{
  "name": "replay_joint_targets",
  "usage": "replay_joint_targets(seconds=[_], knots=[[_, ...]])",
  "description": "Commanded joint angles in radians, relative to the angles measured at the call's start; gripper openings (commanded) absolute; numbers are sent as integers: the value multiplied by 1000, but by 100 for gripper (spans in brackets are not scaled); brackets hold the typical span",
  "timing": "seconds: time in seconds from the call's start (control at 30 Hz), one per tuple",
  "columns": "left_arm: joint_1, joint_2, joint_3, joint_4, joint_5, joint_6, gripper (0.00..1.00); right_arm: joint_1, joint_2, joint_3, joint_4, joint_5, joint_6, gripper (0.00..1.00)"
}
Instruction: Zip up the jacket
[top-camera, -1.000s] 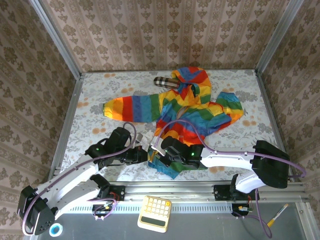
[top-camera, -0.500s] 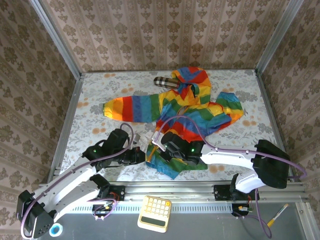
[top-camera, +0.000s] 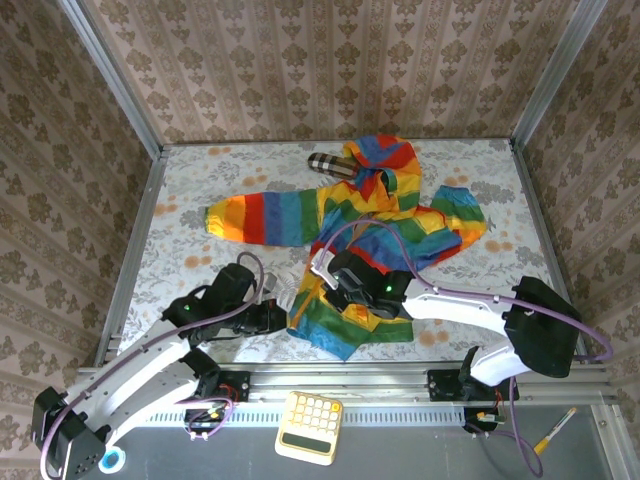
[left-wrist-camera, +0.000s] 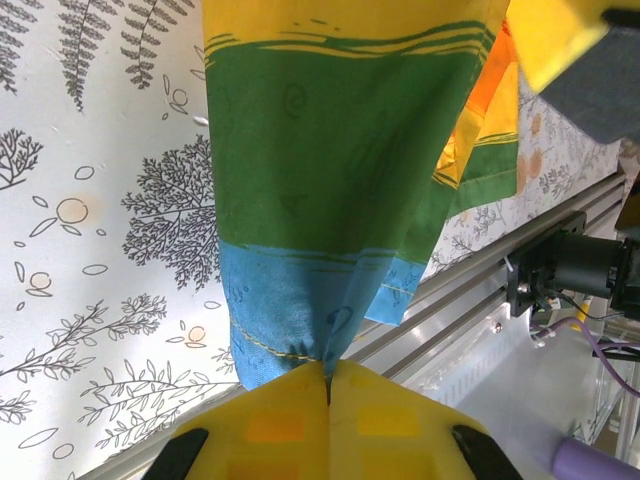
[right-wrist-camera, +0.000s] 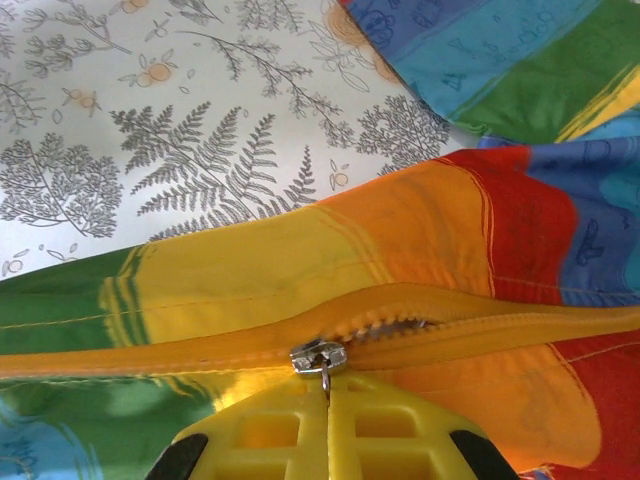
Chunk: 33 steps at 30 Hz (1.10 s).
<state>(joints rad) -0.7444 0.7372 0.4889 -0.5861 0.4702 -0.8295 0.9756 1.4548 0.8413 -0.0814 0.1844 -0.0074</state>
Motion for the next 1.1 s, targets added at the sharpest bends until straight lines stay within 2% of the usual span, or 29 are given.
replay_joint_targets(seconds=[0.0,0.5,1.07], knots=[[0,-10,-26,-100,2,1,0,-39,9,46,-12,83,-17,0],[-1,-10,-21,-143,-12,24,0,-125,38,83,-20,57,-49,0],[-27,-46,-49,-139,-26,-30,0,-173,98,127,-17,47,-78,0]])
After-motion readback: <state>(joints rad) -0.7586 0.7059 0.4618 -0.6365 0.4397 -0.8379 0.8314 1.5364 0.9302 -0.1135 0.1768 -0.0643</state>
